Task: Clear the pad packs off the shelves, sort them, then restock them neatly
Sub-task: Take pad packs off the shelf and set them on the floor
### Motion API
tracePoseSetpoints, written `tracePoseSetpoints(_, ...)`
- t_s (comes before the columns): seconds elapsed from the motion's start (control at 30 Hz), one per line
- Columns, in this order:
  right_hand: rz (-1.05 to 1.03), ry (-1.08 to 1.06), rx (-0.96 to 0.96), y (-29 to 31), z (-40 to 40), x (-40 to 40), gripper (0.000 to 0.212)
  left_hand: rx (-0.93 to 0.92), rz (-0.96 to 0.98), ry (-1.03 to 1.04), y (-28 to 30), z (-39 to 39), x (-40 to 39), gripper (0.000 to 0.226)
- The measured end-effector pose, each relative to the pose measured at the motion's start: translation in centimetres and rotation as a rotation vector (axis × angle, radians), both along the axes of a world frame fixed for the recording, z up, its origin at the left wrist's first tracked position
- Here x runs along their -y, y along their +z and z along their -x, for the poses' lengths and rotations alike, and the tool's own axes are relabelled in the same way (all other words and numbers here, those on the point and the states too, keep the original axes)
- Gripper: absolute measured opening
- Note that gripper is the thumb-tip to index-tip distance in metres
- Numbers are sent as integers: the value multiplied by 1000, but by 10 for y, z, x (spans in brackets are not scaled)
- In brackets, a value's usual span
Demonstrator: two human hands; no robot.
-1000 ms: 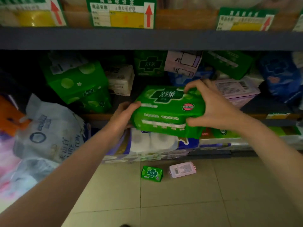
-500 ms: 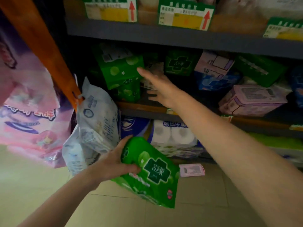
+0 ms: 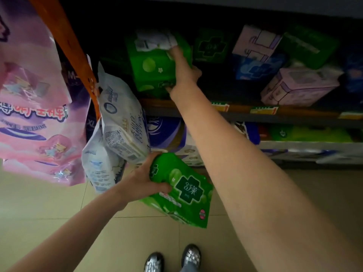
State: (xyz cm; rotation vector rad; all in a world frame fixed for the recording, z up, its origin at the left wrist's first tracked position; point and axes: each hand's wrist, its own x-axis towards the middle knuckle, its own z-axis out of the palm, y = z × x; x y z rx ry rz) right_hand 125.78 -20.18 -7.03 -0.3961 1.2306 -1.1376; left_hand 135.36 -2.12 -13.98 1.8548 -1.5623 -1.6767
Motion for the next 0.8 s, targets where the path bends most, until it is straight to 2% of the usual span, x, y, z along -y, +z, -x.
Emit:
tracePoseSetpoints(0.1,21,96,48,-8,47,-23,67,15,-29,-37,-2,11,-1,80)
tracePoseSetpoints(0.23,27,106,-58,-20,107,-48,46,63,-49,-110,-12,28,-2,82)
tracePoseSetpoints(0.3,32,77,-94,-37,140,-67,51,107,-31,-151,-25,38,-3,80)
tracePoseSetpoints(0.43,-13,10,-234,-87,208,-120,76,235,-24,-245,-66,57,-14,85)
tracePoseSetpoints(0.5,-57,24,-297,-116,237,-147,75,322,-46,-269,-89,61,-20,92)
tracePoseSetpoints(0.63,-211,96,-514,-188,271,-193,37,468,-70,-297,-140,62,-26,85)
tracePoseSetpoints(0.67,-263,113,-581,-210,273,-203,39,481,-61,-293,-154,63,-26,85)
tracePoseSetpoints(0.73,-391,116,-684,-261,274,-220,57,480,-77,-239,-186,63,-23,83)
tracePoseSetpoints(0.8,-476,82,-757,-316,270,-238,58,413,-111,-122,-225,62,-20,79)
